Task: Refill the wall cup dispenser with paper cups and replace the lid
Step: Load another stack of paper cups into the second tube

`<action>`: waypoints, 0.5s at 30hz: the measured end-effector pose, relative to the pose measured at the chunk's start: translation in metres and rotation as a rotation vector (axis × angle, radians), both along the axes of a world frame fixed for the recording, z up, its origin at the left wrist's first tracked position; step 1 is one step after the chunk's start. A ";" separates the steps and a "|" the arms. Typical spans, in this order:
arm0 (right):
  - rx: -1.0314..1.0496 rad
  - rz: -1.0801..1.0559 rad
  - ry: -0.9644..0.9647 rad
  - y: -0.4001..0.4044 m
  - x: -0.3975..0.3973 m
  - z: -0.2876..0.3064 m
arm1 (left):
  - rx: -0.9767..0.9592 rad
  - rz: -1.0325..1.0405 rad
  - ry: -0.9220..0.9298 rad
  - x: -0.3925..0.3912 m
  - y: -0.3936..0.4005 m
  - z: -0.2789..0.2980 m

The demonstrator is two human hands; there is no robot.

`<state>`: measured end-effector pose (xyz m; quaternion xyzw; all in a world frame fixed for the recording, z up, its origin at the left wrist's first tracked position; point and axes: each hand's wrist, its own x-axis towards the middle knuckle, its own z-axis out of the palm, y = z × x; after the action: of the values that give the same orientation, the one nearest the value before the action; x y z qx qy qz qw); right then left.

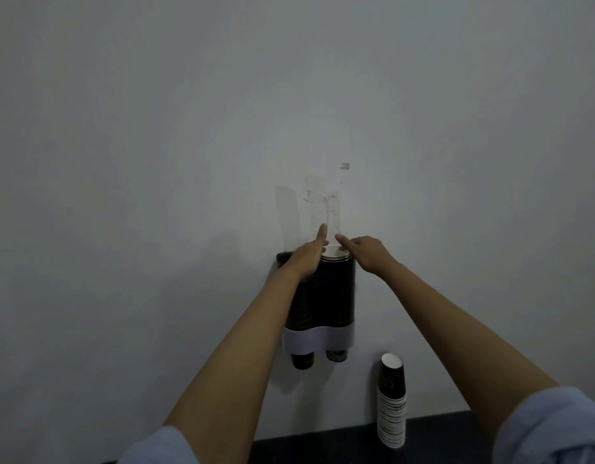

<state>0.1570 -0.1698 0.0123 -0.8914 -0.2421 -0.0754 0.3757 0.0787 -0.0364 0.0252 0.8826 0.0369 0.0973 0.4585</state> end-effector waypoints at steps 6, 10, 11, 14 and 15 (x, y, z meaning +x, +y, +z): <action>0.112 0.005 -0.022 -0.001 0.000 -0.004 | 0.096 0.065 -0.035 -0.001 -0.001 -0.004; 0.094 -0.012 -0.007 -0.002 0.005 -0.009 | 0.121 0.089 -0.056 -0.001 -0.001 -0.005; 0.088 -0.009 -0.012 -0.002 0.006 -0.009 | 0.130 0.095 -0.048 -0.001 -0.001 -0.006; 0.052 -0.014 -0.010 -0.001 0.009 -0.010 | 0.151 0.110 -0.018 -0.003 -0.002 -0.005; 0.042 -0.019 -0.007 -0.001 0.011 -0.011 | 0.162 0.111 -0.009 -0.004 -0.004 -0.004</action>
<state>0.1677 -0.1705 0.0009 -0.8853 -0.2333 -0.0871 0.3926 0.0747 -0.0400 0.0209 0.9129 0.0756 0.1292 0.3798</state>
